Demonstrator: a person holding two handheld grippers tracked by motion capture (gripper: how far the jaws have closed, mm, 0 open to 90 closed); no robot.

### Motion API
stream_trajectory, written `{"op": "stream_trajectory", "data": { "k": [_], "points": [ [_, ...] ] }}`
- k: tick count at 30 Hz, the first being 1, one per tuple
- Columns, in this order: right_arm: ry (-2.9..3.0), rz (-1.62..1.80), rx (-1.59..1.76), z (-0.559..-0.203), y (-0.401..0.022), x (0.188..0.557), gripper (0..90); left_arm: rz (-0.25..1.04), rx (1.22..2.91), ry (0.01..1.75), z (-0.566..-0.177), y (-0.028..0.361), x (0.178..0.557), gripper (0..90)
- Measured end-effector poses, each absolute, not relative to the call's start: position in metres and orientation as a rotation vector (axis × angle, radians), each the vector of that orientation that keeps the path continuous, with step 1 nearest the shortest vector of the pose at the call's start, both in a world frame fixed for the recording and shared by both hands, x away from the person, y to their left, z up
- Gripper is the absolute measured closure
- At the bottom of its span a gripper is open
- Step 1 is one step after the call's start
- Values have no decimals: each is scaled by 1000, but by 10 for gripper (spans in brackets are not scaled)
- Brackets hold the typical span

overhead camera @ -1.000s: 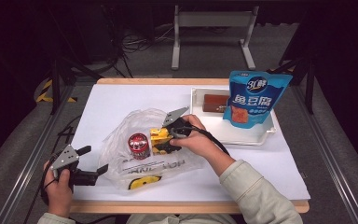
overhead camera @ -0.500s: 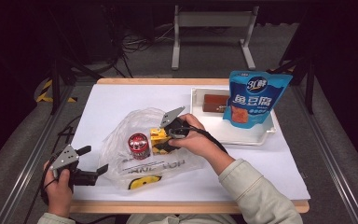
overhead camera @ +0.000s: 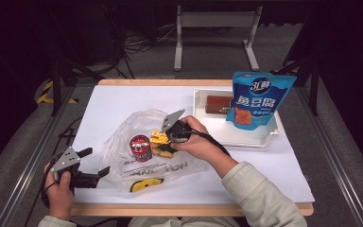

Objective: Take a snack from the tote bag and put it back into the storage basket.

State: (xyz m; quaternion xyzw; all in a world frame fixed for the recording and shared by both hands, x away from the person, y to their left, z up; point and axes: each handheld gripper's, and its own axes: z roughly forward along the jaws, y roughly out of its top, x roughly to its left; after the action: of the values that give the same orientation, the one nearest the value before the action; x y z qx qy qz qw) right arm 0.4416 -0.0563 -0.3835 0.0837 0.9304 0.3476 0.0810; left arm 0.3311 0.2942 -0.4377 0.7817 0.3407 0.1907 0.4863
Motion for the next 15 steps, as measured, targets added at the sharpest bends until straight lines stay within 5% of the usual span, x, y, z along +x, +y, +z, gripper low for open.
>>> {"op": "stream_trajectory", "data": {
  "k": [15],
  "points": [
    [2755, 1076, 226, -363, -55, 437, 558, 467, 1900, 831, -437, 294, 331, 13]
  ]
}}
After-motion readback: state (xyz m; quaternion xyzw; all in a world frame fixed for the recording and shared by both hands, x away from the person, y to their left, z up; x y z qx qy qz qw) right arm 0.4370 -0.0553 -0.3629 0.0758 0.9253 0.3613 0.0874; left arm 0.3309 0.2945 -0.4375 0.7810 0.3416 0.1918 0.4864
